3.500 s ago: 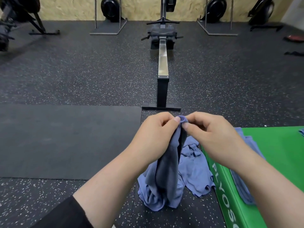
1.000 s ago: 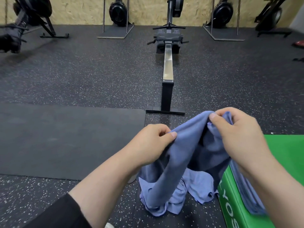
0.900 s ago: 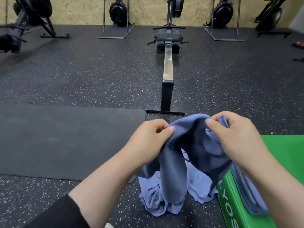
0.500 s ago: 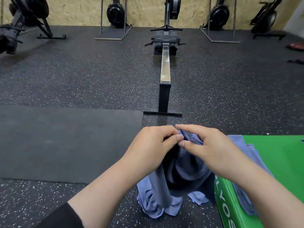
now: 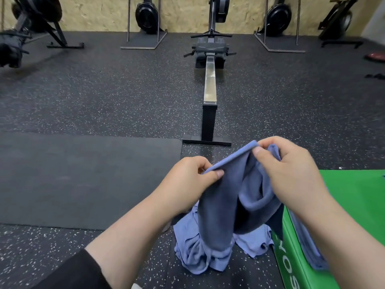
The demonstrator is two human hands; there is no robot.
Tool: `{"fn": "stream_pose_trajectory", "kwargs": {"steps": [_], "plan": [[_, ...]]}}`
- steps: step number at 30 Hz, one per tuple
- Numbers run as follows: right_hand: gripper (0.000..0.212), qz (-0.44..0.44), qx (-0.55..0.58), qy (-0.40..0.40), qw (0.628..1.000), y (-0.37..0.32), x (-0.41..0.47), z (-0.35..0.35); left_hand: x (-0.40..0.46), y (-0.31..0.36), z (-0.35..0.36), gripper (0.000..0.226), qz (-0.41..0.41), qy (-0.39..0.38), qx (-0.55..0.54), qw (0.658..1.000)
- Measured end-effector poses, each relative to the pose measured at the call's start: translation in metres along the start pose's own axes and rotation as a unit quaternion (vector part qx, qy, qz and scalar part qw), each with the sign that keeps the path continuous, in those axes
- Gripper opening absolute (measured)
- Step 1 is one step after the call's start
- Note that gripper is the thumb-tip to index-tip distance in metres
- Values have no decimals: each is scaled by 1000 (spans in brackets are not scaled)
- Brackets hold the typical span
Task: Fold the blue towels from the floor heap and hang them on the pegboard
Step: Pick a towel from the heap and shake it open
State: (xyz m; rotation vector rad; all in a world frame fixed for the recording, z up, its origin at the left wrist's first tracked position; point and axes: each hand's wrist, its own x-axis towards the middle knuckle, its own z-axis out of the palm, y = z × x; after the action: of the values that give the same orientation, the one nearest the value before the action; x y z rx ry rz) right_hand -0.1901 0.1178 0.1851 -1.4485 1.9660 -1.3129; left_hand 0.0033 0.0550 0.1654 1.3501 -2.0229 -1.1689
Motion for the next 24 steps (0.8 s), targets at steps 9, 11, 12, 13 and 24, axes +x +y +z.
{"fn": "stream_pose_trajectory", "kwargs": {"steps": [9, 11, 12, 13, 24], "plan": [[19, 42, -106, -93, 989, 11, 1, -4, -2, 13, -1, 29, 53, 117, -70, 989], [16, 38, -127, -142, 981, 11, 0, -1, -1, 14, 0, 25, 58, 107, -76, 990], [11, 36, -122, -158, 979, 10, -1, 0, -1, 15, 1, 23, 62, 95, -78, 990], [16, 31, -117, -171, 978, 9, -2, 1, -2, 16, 2, 21, 66, 80, -76, 992], [13, -27, -85, -188, 978, 1, -6, 5, -7, 17, 5, 14, 93, 11, -46, 995]]}}
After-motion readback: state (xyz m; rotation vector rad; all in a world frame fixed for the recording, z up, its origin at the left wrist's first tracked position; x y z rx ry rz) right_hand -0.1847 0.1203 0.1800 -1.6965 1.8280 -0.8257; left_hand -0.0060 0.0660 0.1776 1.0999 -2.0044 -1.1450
